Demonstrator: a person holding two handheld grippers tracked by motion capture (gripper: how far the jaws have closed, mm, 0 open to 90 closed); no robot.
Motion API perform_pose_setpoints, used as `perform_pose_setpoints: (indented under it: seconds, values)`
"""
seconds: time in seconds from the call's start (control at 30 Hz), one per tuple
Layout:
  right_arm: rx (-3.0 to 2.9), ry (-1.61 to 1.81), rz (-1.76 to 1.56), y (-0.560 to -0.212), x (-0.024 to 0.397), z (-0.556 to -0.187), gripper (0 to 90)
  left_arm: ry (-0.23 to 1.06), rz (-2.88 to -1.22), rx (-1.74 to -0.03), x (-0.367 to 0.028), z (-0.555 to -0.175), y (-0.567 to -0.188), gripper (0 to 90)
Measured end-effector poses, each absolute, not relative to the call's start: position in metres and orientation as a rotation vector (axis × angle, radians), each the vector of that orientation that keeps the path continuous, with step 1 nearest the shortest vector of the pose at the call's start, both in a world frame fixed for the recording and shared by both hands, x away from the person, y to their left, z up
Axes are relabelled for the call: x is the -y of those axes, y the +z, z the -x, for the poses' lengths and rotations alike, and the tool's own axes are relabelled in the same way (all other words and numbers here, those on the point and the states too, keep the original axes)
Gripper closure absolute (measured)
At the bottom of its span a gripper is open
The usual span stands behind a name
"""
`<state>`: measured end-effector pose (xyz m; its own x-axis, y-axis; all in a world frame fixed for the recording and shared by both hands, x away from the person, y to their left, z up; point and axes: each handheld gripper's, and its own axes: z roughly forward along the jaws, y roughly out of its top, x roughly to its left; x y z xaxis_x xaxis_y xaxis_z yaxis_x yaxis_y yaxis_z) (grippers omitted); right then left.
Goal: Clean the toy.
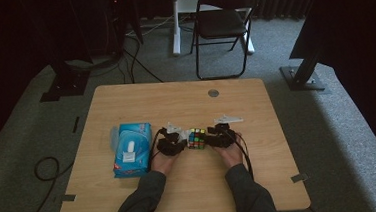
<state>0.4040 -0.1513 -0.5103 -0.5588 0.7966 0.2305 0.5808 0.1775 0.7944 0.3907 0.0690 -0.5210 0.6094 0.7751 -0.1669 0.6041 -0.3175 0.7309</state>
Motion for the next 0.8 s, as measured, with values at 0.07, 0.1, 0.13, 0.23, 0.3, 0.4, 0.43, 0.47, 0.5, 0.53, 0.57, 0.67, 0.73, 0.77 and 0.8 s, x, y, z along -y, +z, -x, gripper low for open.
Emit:
perform_pose_setpoints:
  seconds: [0.07,0.1,0.13,0.23,0.3,0.4,0.43,0.47,0.5,0.53,0.57,0.67,0.73,0.77,0.8]
  values:
    - [-2.208,1.331,-1.340,-0.511,0.153,-0.405,49.5,0.267,-2.039,-1.075,-0.068,-0.387,-0.521,82.4]
    - [-2.205,1.338,-1.345,-0.511,0.153,-0.405,50.1,0.265,-2.044,-1.067,-0.067,-0.385,-0.522,82.4]
    - [-2.201,1.343,-1.352,-0.511,0.154,-0.406,50.9,0.265,-2.042,-1.063,-0.066,-0.383,-0.522,82.4]
    - [-2.200,1.353,-1.358,-0.512,0.155,-0.406,53.3,0.254,-2.045,-1.048,-0.065,-0.380,-0.522,82.1]
    - [-2.206,1.360,-1.356,-0.512,0.155,-0.406,55.8,0.247,-2.049,-1.043,-0.065,-0.380,-0.522,81.7]
    - [-2.212,1.374,-1.351,-0.511,0.155,-0.406,60.1,0.264,-2.055,-1.034,-0.066,-0.379,-0.521,81.1]
    - [-2.217,1.378,-1.347,-0.511,0.155,-0.406,61.6,0.274,-2.050,-1.040,-0.067,-0.380,-0.520,81.1]
    - [-2.221,1.381,-1.345,-0.511,0.154,-0.406,62.8,0.278,-2.042,-1.050,-0.068,-0.381,-0.519,81.1]
    - [-2.224,1.384,-1.341,-0.511,0.154,-0.406,64.2,0.282,-2.034,-1.063,-0.069,-0.382,-0.518,81.1]
    - [-2.227,1.387,-1.338,-0.511,0.154,-0.406,65.5,0.283,-2.027,-1.070,-0.070,-0.384,-0.518,81.2]
    - [-2.229,1.390,-1.337,-0.511,0.154,-0.406,66.4,0.285,-2.022,-1.076,-0.071,-0.386,-0.516,81.2]
    - [-2.233,1.397,-1.334,-0.511,0.154,-0.406,68.5,0.291,-2.015,-1.069,-0.073,-0.391,-0.512,81.2]
    - [-2.233,1.403,-1.335,-0.511,0.154,-0.406,68.8,0.296,-2.003,-1.060,-0.074,-0.392,-0.509,81.2]
    - [-2.233,1.404,-1.335,-0.512,0.154,-0.406,68.9,0.300,-2.000,-1.060,-0.073,-0.393,-0.508,81.2]
    - [-2.234,1.408,-1.334,-0.512,0.155,-0.406,69.0,0.306,-2.002,-1.064,-0.073,-0.394,-0.508,81.1]
